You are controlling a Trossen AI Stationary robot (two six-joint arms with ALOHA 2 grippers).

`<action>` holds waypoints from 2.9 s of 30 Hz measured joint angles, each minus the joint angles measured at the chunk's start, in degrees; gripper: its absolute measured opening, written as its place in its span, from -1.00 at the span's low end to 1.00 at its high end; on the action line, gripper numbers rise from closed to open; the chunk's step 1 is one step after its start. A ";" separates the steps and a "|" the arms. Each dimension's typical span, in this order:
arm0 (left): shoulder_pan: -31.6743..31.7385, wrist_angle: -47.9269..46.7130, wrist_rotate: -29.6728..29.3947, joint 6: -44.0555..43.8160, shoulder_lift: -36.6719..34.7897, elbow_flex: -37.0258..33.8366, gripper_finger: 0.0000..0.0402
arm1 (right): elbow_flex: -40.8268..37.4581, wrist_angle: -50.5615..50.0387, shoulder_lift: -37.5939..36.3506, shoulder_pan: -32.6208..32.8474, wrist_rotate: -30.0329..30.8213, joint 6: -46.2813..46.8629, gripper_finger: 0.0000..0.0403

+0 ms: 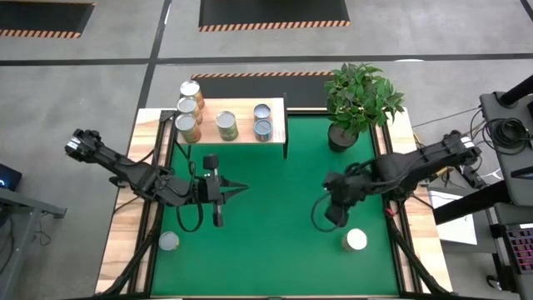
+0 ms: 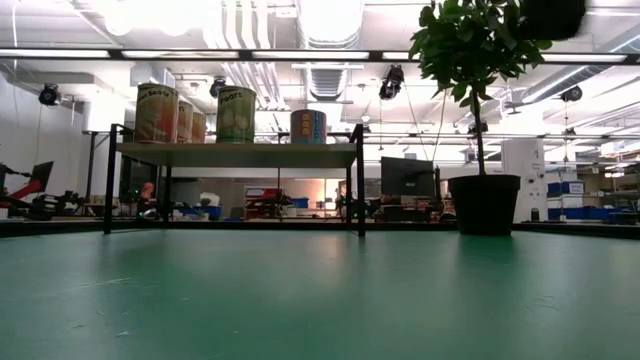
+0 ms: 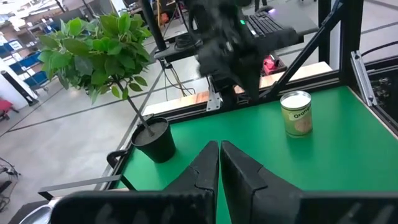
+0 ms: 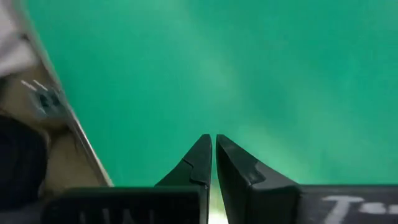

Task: Pick and place cans onto a shelf
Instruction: Put the light green can on the shelf aligned with the light green can

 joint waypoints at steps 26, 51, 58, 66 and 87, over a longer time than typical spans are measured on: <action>-0.02 -0.43 0.11 -1.75 0.89 -0.20 -1.00 | -11.79 0.84 3.22 30.53 1.57 55.79 -0.23; -0.02 -0.62 0.09 -1.87 1.34 -0.20 -1.00 | -11.42 3.82 12.85 30.52 4.89 42.78 0.91; -0.02 -0.84 0.05 -0.40 0.78 -0.29 -1.00 | -11.44 3.77 12.16 30.25 7.03 40.99 0.58; -0.04 -0.86 0.04 1.07 -1.82 -0.59 -1.00 | -11.44 4.02 10.50 30.19 9.51 40.85 0.49; -0.02 15.53 -0.02 6.60 -20.21 -15.01 -1.00 | 13.92 5.31 16.58 5.12 16.02 -11.30 0.54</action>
